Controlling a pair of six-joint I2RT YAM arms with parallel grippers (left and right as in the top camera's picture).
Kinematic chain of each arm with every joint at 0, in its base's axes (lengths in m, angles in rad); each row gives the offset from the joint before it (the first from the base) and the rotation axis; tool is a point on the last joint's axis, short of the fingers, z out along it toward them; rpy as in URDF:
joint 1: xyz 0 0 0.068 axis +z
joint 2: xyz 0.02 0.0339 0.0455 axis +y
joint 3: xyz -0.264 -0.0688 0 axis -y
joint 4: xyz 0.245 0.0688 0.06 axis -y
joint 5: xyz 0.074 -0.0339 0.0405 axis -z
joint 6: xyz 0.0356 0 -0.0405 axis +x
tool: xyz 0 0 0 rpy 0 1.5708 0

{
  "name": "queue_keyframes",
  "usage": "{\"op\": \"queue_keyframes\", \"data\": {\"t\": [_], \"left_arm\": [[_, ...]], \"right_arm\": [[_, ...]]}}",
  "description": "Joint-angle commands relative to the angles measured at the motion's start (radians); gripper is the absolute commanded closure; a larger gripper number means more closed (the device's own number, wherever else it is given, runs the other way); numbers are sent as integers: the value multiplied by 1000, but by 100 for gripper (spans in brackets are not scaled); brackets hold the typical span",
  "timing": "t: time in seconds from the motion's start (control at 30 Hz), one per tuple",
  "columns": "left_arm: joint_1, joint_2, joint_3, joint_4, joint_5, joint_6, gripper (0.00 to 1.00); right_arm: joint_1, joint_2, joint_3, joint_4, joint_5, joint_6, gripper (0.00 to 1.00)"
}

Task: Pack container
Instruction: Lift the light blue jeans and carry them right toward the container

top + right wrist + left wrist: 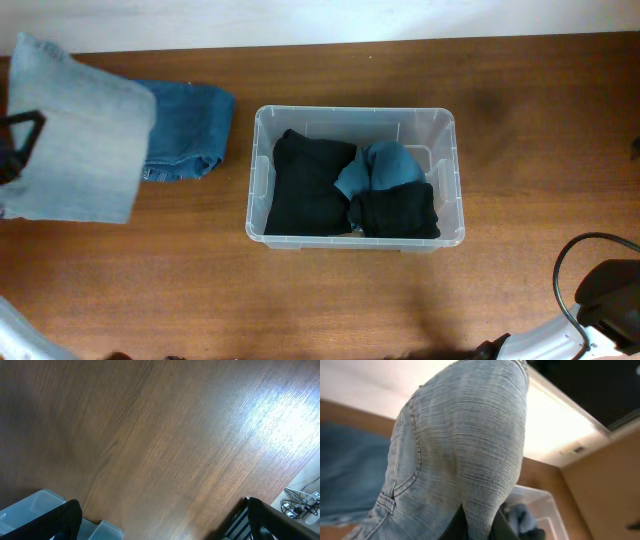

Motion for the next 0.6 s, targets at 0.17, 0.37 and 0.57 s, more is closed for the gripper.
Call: {"op": "queue_keyframes", "data": {"t": [0.17,0.37,0.57], "left_arm": [[-331,-129,32,101,-193,-385,99],[-581,-124,32,124,-433,-555,99],[-817,-99,32,179,-657,-679,99]], "right_arm": [[-3,-22,-1,-5,3,-3,2],[-3,-22,-1,-5,2,-3,2],[-3,-22,-1,-5,2,-3,2]]}}
